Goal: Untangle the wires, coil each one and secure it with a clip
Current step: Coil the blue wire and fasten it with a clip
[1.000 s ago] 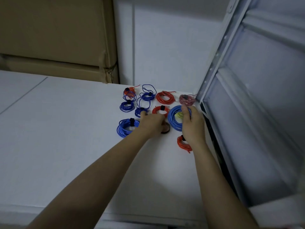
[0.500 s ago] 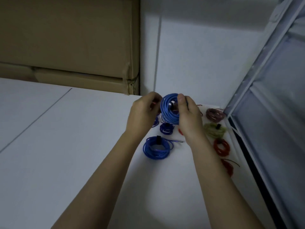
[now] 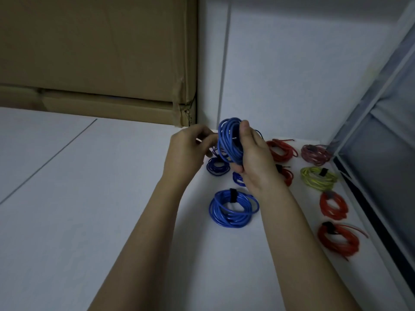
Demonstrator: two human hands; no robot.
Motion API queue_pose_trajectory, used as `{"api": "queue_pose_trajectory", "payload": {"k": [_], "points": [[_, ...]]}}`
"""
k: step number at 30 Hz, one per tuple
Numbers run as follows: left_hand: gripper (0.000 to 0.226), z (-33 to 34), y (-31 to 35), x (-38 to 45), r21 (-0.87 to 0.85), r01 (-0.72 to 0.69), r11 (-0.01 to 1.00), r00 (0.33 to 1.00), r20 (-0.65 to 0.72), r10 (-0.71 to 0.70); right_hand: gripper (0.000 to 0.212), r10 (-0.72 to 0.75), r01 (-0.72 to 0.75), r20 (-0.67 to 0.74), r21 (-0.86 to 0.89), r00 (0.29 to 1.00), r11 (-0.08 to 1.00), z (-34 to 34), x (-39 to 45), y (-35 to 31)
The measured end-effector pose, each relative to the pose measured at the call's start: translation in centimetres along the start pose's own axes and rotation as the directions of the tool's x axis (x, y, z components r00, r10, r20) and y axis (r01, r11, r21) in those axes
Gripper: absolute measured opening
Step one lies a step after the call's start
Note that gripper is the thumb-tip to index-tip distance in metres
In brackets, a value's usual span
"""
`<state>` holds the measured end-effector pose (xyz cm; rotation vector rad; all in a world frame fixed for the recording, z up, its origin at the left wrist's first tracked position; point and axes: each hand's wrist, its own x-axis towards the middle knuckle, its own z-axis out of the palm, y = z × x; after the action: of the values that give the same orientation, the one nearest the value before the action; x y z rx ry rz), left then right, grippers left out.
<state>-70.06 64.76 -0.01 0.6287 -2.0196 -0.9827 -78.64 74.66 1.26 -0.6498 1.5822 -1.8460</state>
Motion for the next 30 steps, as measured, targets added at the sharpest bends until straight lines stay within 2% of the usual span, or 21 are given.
{"api": "queue_pose_trajectory", "payload": {"k": [4, 8, 10, 13, 15, 18, 22, 25, 27, 29, 30], "points": [[0.017, 0.5, 0.5, -0.3, -0.265, 0.260, 0.928, 0.962, 0.148, -0.227, 0.036, 0.011, -0.008, -0.044, 0.068, 0.999, 0.998, -0.3, -0.3, 0.3], [0.012, 0.0, 0.3, 0.2, -0.397, 0.345, 0.850, 0.937, 0.100, -0.334, 0.037, 0.042, -0.041, -0.016, 0.046, 0.999, 0.998, -1.2, 0.0, 0.0], [0.011, -0.3, 0.3, 0.3, -0.328, 0.291, 0.899, 0.955, 0.048, -0.292, 0.039, 0.036, -0.036, 0.014, -0.019, 0.999, 0.999, -1.5, 0.1, 0.0], [0.017, -0.6, 0.3, 0.0, -0.047, 0.042, 0.998, 0.999, -0.022, -0.043, 0.040, 0.001, 0.000, 0.006, -0.086, 1.000, 0.996, -1.3, 0.0, 0.0], [0.019, -1.0, 0.4, -0.1, 0.117, -0.089, 0.989, 0.996, 0.021, 0.087, 0.040, 0.000, 0.000, 0.010, -0.059, 1.000, 0.998, -1.0, -0.2, -0.3], [0.019, -1.4, 0.7, -0.1, 0.304, -0.175, 0.937, 0.984, 0.096, 0.152, 0.040, 0.030, -0.032, 0.084, 0.013, 0.996, 0.999, -0.5, -0.5, -0.7], [0.021, -1.4, 0.4, 0.0, 0.366, -0.198, 0.909, 0.979, 0.110, 0.169, 0.043, 0.054, -0.083, 0.183, 0.155, 0.982, 0.984, -0.4, -0.5, -0.8], [0.018, -1.4, 0.1, 0.0, 0.264, -0.071, 0.962, 0.993, 0.109, 0.043, 0.042, 0.059, -0.097, 0.202, 0.186, 0.978, 0.978, -0.4, -0.5, -0.7], [0.017, -1.4, 0.5, -0.1, 0.031, 0.085, 0.996, 0.993, 0.076, -0.087, 0.041, 0.039, -0.046, 0.150, 0.044, 0.988, 0.998, -0.5, -0.4, -0.5], [0.020, -1.5, 1.0, 0.0, -0.199, 0.213, 0.957, 0.977, 0.055, -0.206, 0.042, 0.033, -0.019, 0.131, -0.102, 0.991, 0.995, -0.6, -0.5, -0.5], [0.022, -1.4, 1.2, 0.0, -0.236, 0.237, 0.942, 0.972, 0.050, -0.231, 0.044, 0.043, -0.023, 0.147, -0.134, 0.988, 0.991, -0.7, -0.6, -0.5]]}}
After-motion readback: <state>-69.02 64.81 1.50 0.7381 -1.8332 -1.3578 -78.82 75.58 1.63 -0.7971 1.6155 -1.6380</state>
